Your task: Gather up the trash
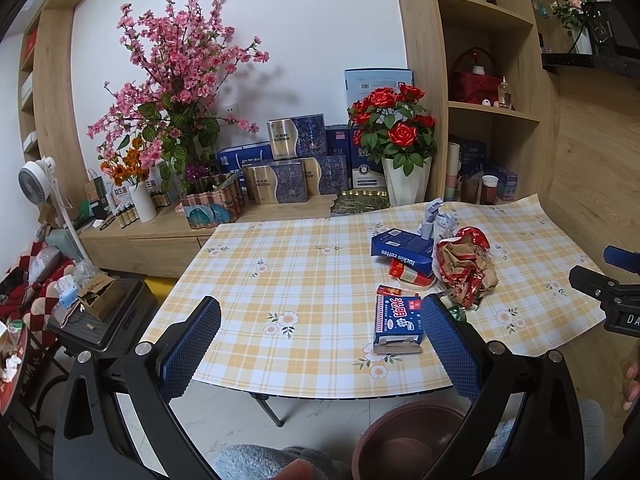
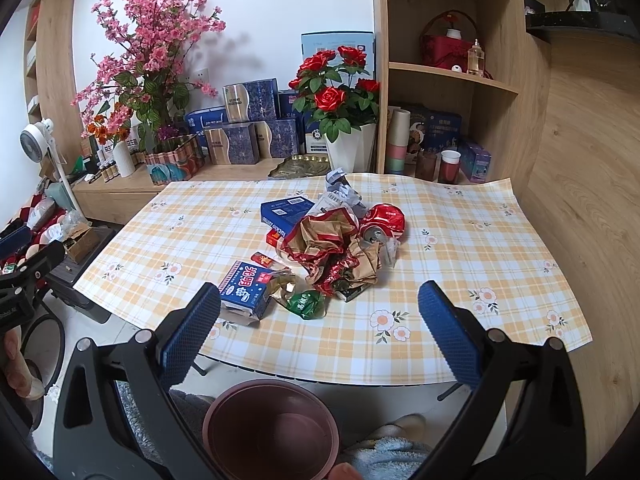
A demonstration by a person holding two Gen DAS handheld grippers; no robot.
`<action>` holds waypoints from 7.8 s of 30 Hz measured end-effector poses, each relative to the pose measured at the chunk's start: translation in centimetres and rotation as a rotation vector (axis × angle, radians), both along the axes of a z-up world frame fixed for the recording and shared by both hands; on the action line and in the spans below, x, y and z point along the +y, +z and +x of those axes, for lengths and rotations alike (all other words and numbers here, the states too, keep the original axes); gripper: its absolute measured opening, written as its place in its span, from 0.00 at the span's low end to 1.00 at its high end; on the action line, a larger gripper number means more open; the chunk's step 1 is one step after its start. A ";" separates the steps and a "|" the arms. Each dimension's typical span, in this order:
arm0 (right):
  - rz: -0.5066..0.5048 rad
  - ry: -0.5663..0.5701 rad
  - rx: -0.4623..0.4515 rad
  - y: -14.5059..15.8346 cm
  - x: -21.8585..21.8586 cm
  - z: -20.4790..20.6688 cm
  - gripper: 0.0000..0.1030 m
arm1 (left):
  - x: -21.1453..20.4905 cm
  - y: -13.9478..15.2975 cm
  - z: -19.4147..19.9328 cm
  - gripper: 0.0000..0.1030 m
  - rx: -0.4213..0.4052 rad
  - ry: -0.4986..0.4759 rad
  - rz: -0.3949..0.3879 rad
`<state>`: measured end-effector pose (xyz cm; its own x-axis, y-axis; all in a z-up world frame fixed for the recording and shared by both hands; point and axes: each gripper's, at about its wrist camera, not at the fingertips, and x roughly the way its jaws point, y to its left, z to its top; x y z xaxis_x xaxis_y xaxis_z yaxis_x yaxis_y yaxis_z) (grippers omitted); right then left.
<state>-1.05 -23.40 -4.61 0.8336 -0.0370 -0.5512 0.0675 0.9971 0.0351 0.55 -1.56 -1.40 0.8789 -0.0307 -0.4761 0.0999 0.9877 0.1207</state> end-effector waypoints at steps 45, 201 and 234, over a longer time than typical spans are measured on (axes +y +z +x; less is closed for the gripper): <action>0.108 -0.164 0.141 -10.8 -7.2 8.0 0.95 | -7.3 -17.8 18.3 0.95 0.465 -0.306 -0.063; 0.181 0.004 0.135 -21.2 -0.4 -1.8 0.94 | -3.6 -23.6 1.1 0.74 0.440 -0.465 -0.045; 0.212 -0.023 0.100 -20.0 -1.7 -1.6 0.95 | 1.3 -22.0 2.7 0.84 0.377 -0.236 -0.221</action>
